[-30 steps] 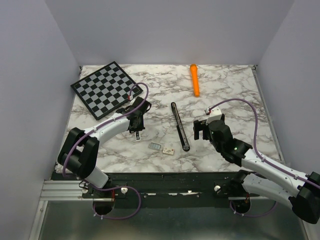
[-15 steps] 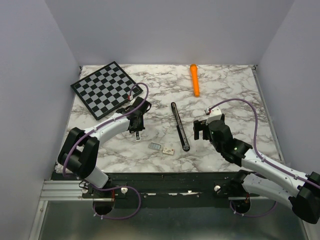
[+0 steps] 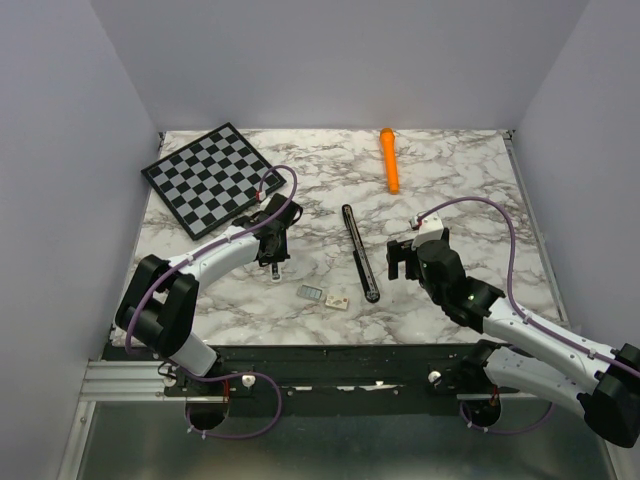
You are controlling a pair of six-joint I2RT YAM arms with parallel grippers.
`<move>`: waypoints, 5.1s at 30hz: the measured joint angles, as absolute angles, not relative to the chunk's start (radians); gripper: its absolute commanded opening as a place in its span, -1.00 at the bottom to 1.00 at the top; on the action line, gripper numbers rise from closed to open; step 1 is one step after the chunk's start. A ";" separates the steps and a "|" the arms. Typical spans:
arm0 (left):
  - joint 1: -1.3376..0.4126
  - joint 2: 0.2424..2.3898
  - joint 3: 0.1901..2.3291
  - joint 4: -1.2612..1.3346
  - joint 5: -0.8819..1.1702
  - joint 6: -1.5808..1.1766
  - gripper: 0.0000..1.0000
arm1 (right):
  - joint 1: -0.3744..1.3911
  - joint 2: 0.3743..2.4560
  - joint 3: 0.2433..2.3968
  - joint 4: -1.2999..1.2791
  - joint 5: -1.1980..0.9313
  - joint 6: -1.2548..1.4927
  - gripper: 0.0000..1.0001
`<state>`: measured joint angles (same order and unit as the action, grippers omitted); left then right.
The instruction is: Load the staples into the stapler
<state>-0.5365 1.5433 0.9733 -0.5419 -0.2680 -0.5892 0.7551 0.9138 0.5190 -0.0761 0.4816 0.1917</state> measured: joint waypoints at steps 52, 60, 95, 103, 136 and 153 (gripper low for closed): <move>-0.537 1.543 0.956 -0.548 -0.257 -0.594 -0.53 | 0.755 0.913 0.522 -0.076 0.480 0.191 1.00; -0.537 1.543 0.957 -0.550 -0.256 -0.593 -0.42 | 0.755 0.913 0.522 -0.077 0.480 0.191 1.00; -0.438 1.308 1.019 -0.540 -0.281 -0.634 0.98 | 0.753 1.026 0.665 -0.098 0.239 0.179 0.96; -0.362 1.465 1.196 -0.512 -0.220 -0.576 0.98 | 0.776 1.132 0.721 -0.116 0.126 0.217 0.93; -0.231 0.948 0.891 -0.589 -0.305 -0.637 0.97 | 1.144 2.084 1.343 0.043 0.337 0.268 0.86; -0.230 1.087 0.925 -0.519 -0.207 -0.598 0.98 | 1.042 1.991 1.131 0.208 0.216 0.127 0.43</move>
